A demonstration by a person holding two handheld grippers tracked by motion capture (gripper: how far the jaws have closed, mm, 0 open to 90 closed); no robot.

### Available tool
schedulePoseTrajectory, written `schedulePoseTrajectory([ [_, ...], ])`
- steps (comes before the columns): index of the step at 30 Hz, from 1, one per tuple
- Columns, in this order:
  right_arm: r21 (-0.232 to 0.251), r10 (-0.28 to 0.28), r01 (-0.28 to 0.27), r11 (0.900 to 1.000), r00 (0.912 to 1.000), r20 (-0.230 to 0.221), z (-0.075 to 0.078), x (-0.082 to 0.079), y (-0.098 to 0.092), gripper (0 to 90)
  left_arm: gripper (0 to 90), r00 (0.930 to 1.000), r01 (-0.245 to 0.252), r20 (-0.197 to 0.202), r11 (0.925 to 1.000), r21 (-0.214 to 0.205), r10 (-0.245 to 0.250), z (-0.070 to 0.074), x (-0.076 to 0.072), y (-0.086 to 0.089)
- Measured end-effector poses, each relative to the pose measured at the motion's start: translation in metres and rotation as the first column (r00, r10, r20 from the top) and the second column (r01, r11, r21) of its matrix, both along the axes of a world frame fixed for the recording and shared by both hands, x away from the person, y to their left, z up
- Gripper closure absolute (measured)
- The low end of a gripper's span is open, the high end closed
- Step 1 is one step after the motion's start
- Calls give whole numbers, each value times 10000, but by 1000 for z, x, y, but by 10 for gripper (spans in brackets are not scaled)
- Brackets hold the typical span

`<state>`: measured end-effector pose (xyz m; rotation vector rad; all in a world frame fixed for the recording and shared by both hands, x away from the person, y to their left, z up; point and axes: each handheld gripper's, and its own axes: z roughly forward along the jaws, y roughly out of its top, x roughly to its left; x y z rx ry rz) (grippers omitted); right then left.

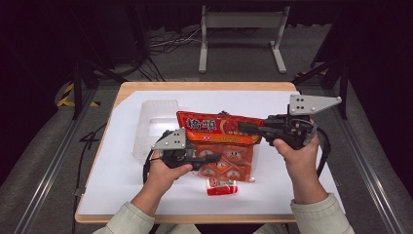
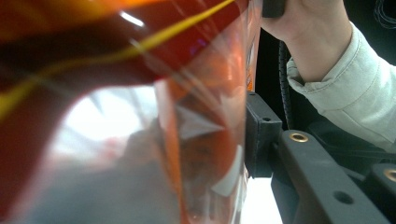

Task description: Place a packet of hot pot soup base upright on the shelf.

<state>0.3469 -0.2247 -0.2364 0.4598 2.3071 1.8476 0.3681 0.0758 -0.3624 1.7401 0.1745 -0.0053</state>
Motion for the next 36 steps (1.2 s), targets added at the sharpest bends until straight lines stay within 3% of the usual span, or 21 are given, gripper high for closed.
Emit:
schedulePoseTrajectory([
  [12, -180, -261, 265, 9995, 9994, 210, -1, 0, 1, 894, 702, 9999, -59, 141, 9997, 239, 55, 5, -4, 2],
  [14, -307, -405, 424, 9986, 9973, 612, -1, -1, 0, 854, 703, 9997, -212, 159, 9991, 371, 206, 7, -6, 2],
  [16, -351, -509, 535, 9980, 9962, 704, -1, -2, 0, 833, 704, 9995, -252, 206, 9987, 444, 243, 7, -6, 3],
  [18, -334, -790, 822, 9961, 9930, 874, 1, -2, -5, 697, 705, 9993, -290, 239, 9978, 588, 277, 8, -6, 4],
  [20, -398, -900, 940, 9948, 9915, 937, 1, -3, -7, 659, 705, 9993, -345, 180, 9980, 532, 336, 8, -5, 5],
  [27, -401, -1814, 1865, 9816, 9776, 1063, -2, -4, -24, 436, 705, 9982, -567, 226, 9976, 405, 558, 12, -5, 15],
  [36, -543, -2995, 3036, 9512, 9513, 729, -19, -1, -60, 362, 704, 9946, -998, 334, 9942, 396, 985, 17, -4, 32],
])
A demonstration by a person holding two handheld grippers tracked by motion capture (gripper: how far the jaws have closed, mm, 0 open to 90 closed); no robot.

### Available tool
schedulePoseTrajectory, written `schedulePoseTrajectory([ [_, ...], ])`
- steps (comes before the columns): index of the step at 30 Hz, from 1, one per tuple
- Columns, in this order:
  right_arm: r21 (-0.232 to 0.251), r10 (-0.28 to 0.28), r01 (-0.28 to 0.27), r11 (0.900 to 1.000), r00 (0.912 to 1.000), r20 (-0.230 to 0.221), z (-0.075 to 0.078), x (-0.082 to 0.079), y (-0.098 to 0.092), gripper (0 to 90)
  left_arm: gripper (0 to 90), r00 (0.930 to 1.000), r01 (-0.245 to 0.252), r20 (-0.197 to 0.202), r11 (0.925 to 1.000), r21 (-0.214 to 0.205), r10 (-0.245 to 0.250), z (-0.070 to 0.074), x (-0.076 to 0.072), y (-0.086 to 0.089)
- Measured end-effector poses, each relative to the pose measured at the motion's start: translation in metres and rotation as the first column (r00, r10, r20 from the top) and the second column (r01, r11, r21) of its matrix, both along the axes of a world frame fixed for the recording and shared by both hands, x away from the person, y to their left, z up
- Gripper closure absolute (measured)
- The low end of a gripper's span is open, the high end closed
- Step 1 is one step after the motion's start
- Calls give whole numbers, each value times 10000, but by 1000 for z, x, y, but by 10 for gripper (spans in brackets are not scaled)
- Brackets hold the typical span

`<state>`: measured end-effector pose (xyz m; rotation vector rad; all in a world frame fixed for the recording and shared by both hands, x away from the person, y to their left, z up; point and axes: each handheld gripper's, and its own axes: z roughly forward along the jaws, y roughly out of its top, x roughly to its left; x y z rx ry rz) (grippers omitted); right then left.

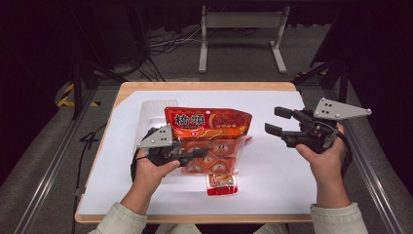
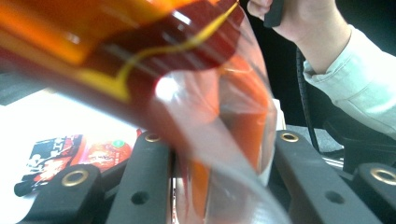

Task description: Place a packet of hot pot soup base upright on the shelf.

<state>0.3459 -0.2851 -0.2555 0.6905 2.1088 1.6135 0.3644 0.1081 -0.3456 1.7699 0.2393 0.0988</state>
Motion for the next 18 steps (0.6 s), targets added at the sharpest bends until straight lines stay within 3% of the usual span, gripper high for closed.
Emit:
schedulePoseTrajectory([
  [7, -388, -915, 910, 9951, 9958, -97, -17, 10, -22, 340, 705, 9998, -211, 60, 9998, -50, 212, 2, 0, 6],
  [16, -344, -1220, 1209, 9921, 9920, -311, -26, 16, -32, 340, 705, 9993, -368, 92, 9992, -158, 369, 6, 0, 11],
  [18, -320, -1228, 1217, 9920, 9919, -321, -26, 17, -33, 340, 704, 9992, -378, 165, 9993, -15, 378, 10, 0, 10],
])
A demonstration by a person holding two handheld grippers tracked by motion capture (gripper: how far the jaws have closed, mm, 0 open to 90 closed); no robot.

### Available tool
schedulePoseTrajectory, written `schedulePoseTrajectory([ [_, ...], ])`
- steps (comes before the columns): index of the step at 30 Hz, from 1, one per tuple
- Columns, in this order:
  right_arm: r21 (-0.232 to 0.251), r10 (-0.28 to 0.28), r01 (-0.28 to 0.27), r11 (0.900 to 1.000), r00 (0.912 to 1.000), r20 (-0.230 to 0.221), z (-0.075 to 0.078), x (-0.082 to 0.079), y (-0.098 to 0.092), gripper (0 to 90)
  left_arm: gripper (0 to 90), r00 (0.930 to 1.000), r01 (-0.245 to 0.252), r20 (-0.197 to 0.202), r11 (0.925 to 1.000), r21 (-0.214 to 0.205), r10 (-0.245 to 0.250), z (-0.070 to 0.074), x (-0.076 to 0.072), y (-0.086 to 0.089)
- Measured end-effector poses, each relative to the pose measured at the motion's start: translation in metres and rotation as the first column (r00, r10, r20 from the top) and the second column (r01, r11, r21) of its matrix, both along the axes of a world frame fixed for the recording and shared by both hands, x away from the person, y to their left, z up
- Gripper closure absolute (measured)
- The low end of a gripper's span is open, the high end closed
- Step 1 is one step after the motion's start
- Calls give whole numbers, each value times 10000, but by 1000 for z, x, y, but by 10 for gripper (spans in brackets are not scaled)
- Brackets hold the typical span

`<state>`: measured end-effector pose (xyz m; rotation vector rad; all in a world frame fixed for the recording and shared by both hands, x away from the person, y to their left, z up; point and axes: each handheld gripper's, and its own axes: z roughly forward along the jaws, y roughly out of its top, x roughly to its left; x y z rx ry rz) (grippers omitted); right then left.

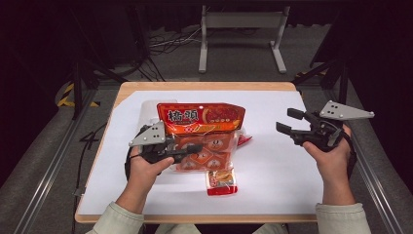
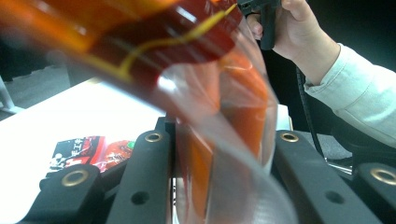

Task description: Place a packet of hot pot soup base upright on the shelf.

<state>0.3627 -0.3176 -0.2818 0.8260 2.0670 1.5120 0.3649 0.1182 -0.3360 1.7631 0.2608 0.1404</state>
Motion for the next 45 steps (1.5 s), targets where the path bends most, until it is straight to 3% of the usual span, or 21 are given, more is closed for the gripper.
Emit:
schedulePoseTrajectory([
  [3, -33, -48, 48, 10000, 9999, -99, -3, 2, -1, 347, 705, 9996, -174, 234, 9996, 228, 168, 7, 1, -2],
  [11, -165, -133, 129, 9998, 9996, -256, -8, 5, 0, 351, 704, 9974, -583, 441, 9983, 89, 578, 31, 19, 5],
  [25, -165, -172, 162, 9997, 9977, -651, -20, 14, -2, 356, 704, 9870, -1551, 442, 9879, 68, 1547, 54, 49, 6],
  [29, -139, -218, 208, 9997, 9970, -744, -22, 16, -4, 356, 704, 9808, -1900, 460, 9818, -4, 1898, 56, 57, 10],
  [32, -140, -226, 216, 9997, 9968, -769, -23, 17, -5, 356, 703, 9724, -2294, 422, 9733, -83, 2295, 58, 65, 16],
  [37, -117, -239, 230, 9997, 9961, -851, -26, 18, -4, 356, 703, 9611, -2739, 401, 9617, 86, 2734, 59, 74, 24],
  [45, -149, -248, 235, 9996, 9952, -951, -29, 20, -3, 356, 703, 9466, -3213, 267, 9470, -56, 3213, 57, 90, 35],
])
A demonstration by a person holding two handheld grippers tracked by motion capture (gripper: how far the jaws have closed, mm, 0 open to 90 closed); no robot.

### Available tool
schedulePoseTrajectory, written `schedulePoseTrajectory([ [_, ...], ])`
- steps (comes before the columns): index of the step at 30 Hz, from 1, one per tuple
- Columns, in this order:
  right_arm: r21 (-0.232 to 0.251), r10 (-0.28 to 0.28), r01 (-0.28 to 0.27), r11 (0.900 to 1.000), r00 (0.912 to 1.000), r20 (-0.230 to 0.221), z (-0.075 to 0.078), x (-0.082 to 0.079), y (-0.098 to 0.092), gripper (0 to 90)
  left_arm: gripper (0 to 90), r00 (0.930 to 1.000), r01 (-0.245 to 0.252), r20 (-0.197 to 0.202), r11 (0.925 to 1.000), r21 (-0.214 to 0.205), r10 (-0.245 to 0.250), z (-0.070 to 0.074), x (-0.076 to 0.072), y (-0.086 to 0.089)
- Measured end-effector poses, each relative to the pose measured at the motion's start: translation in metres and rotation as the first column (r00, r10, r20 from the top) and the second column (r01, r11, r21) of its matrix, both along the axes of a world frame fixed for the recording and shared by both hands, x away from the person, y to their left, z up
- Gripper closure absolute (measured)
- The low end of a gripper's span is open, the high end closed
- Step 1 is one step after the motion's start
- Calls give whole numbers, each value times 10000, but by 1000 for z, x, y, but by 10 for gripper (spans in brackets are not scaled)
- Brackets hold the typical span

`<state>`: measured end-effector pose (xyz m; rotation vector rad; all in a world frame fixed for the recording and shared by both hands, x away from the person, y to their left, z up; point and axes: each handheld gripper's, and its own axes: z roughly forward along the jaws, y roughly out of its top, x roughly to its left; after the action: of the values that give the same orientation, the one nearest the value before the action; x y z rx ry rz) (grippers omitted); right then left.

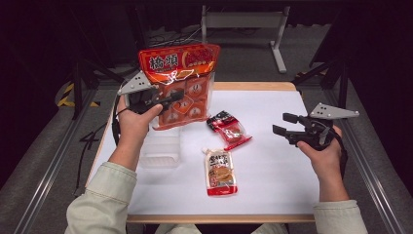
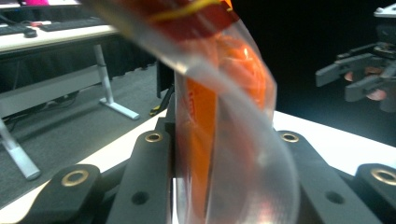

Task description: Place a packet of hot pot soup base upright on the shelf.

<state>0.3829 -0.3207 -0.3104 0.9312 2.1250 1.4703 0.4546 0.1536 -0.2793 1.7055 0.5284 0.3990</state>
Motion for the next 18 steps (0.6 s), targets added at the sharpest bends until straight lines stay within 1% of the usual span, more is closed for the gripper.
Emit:
schedulePoseTrajectory([
  [1, 13, 0, 0, 10000, 10000, -9, 0, 0, 0, 356, 704, 10000, -7, -76, 10000, -74, 7, 0, 3, 1],
  [3, 92, 43, -43, 9999, 10000, -21, 0, 1, -1, 356, 705, 9998, -139, -123, 9999, -44, 138, -2, 8, 3],
  [5, 128, 86, -86, 9999, 10000, 1, 0, 0, 0, 356, 705, 9995, -311, -94, 9995, -44, 311, -4, 14, 5],
  [8, 121, 99, -99, 9999, 9999, 19, 0, 1, 0, 356, 705, 9986, -503, -181, 9985, -216, 499, -6, 21, 8],
  [9, 142, 96, -96, 9999, 10000, -26, 0, 1, 0, 356, 705, 9986, -503, -181, 9985, -216, 499, -6, 21, 8],
  [12, 134, 79, -78, 9999, 10000, -55, -1, 1, -1, 356, 705, 9974, -686, -199, 9976, -4, 686, -7, 25, 10],
  [16, 141, 91, -91, 9999, 10000, -38, -1, 1, -1, 356, 705, 9963, -820, -251, 9966, 13, 821, -10, 27, 13],
  [17, 144, 92, -92, 9999, 10000, -37, 0, 1, -1, 356, 705, 9955, -889, -316, 9960, 26, 889, -11, 26, 14],
  [18, 151, 92, -91, 9998, 9999, -41, 0, 1, -1, 356, 706, 9947, -984, -292, 9951, 74, 986, -11, 27, 16],
])
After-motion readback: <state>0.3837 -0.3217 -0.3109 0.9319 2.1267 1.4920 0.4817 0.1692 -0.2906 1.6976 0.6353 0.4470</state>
